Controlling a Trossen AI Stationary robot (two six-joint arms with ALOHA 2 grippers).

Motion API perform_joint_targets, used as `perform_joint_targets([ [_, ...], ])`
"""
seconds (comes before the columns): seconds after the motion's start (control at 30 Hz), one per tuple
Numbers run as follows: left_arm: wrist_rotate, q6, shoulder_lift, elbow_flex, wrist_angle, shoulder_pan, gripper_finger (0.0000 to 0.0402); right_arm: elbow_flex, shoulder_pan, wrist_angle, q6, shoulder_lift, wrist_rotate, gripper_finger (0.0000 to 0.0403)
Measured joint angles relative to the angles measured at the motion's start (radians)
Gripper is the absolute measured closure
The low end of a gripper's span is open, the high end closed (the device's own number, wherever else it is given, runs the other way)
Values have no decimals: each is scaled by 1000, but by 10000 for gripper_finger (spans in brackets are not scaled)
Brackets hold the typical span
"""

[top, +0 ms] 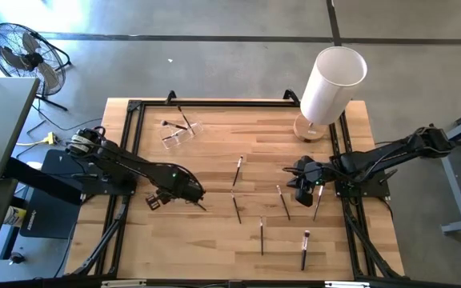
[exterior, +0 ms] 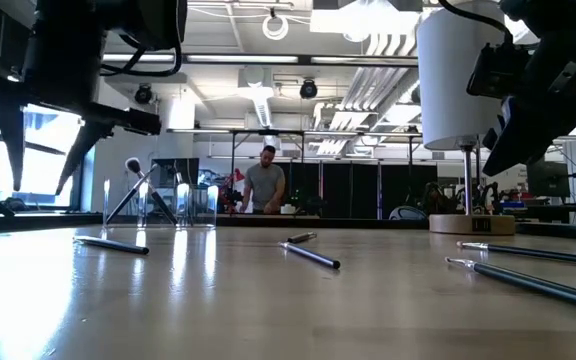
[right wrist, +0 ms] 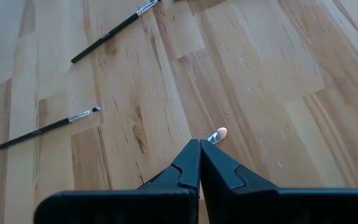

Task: Put items in baskets/containers
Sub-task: Put the eyeshadow brush into the transparent organizer

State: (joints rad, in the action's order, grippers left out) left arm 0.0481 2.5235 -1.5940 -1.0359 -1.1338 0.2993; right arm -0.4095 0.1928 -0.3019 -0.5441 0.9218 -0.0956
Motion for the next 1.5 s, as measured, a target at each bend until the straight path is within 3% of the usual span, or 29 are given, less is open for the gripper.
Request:
perform_joint_targets([
  [0.27,90,-3,-56,0,77,-28,217,0,0,1,20,0,-9,401],
  [0.8,70,-5,-183,-1,146,-77,215,-1,0,15,22,1,-1,401],
  [1.03,102,-9,-180,2,116,-77,215,-1,0,15,22,1,-1,397],
  [1.5,84,-33,-174,68,211,-91,215,-1,0,11,29,1,-2,397],
])
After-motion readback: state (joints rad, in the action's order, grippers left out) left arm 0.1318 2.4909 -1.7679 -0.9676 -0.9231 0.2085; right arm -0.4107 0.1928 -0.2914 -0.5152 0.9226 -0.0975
